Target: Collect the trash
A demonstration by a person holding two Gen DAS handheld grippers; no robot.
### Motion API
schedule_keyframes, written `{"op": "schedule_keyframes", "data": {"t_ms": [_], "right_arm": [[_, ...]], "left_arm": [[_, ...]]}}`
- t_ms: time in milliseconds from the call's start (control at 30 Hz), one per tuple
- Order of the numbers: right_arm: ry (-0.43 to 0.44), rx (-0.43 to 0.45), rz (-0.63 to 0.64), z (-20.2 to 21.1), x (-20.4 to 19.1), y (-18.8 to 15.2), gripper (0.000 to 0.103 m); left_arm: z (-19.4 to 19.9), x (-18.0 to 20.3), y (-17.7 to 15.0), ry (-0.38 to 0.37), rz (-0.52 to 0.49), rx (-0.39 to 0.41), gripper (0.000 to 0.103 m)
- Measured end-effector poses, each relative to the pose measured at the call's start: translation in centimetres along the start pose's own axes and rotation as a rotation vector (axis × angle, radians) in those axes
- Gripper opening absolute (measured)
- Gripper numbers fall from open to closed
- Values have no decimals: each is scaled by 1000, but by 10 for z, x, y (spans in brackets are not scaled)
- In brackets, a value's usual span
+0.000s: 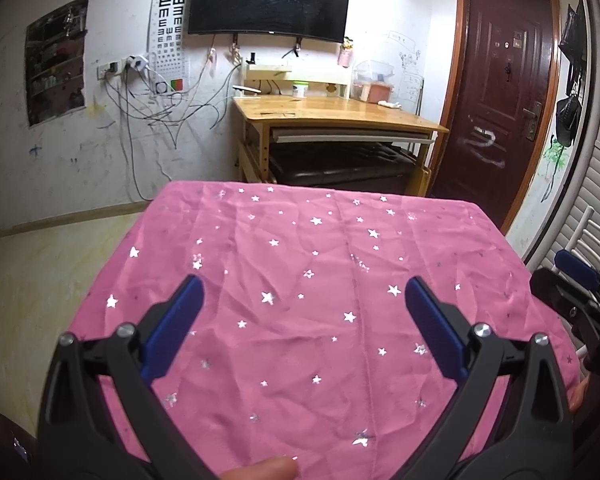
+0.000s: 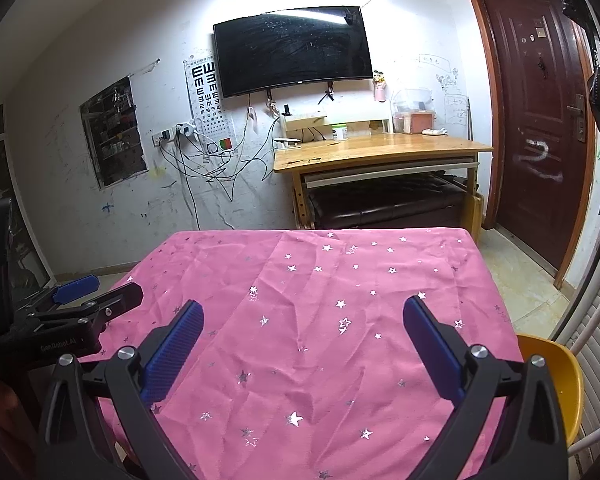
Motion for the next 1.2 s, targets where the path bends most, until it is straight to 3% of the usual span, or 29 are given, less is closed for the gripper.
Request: {"op": "schedule_keyframes", "data": {"t_ms": [1200], "right_arm": [[3, -1, 7, -2, -2, 0, 94]], "left_arm": [[-2, -6, 0, 6, 12, -7, 96]]}}
Point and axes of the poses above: each gripper's, at about its wrist camera, not at the fingertips, and z roughly against the way its jaws point, x to its right, y to its top, the point moved 4 cm from there along -z, roughly the way its jaws point, and after that the axes turned 3 degrees about y, right-handed, at the moved point
